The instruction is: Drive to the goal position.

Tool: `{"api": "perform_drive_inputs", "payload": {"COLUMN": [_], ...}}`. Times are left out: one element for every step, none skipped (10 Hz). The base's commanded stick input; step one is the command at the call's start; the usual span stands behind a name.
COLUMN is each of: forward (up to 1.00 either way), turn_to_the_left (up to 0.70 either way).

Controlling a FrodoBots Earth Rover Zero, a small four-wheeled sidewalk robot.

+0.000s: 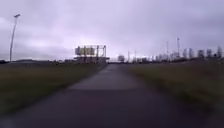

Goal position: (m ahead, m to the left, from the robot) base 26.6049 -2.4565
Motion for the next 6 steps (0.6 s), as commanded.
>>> {"api": "perform_drive_inputs", "payload": {"forward": [1.00,1.00,1.00,1.00,1.00,1.00], "turn_to_the_left": [0.00,0.00,0.00,0.00,0.00,0.00]}}
